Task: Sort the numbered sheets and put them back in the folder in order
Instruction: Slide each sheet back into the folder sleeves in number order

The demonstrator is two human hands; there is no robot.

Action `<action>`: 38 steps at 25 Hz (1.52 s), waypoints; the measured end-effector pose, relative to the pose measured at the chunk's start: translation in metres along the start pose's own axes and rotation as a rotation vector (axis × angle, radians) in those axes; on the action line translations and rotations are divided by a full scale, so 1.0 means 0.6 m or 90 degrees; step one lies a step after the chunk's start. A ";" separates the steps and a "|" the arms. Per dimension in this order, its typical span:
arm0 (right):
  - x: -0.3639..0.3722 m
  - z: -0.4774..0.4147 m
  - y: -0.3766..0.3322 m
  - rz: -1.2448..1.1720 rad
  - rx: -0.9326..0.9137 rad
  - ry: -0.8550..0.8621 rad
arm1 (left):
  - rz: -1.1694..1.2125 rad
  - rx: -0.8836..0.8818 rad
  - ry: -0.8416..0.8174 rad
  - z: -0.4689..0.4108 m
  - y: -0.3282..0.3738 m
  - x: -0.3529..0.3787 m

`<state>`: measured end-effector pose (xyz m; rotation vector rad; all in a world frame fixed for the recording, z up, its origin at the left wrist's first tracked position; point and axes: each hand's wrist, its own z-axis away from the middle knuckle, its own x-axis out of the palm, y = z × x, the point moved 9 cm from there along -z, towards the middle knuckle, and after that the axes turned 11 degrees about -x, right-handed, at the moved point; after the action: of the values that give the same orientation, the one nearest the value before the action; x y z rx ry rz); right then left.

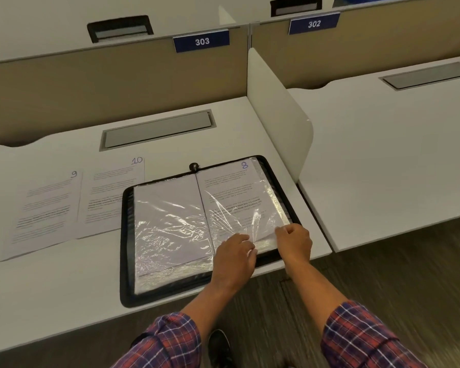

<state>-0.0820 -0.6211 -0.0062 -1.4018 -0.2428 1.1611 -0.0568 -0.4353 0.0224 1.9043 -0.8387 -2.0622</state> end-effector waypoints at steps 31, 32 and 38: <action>0.338 0.199 -0.142 0.335 -0.511 -0.399 | 0.413 -0.511 0.112 0.032 -0.425 -0.248; 0.346 0.207 -0.140 0.367 -0.527 -0.402 | 0.372 -0.499 0.125 0.038 -0.430 -0.249; 0.390 0.245 -0.113 0.539 -0.570 -0.420 | 0.134 -0.362 0.140 0.055 -0.424 -0.241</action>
<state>-0.0467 -0.3396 -0.0263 -1.9099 -0.7461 2.4141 -0.0118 -0.1445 0.0085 1.6055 -0.3315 -1.6882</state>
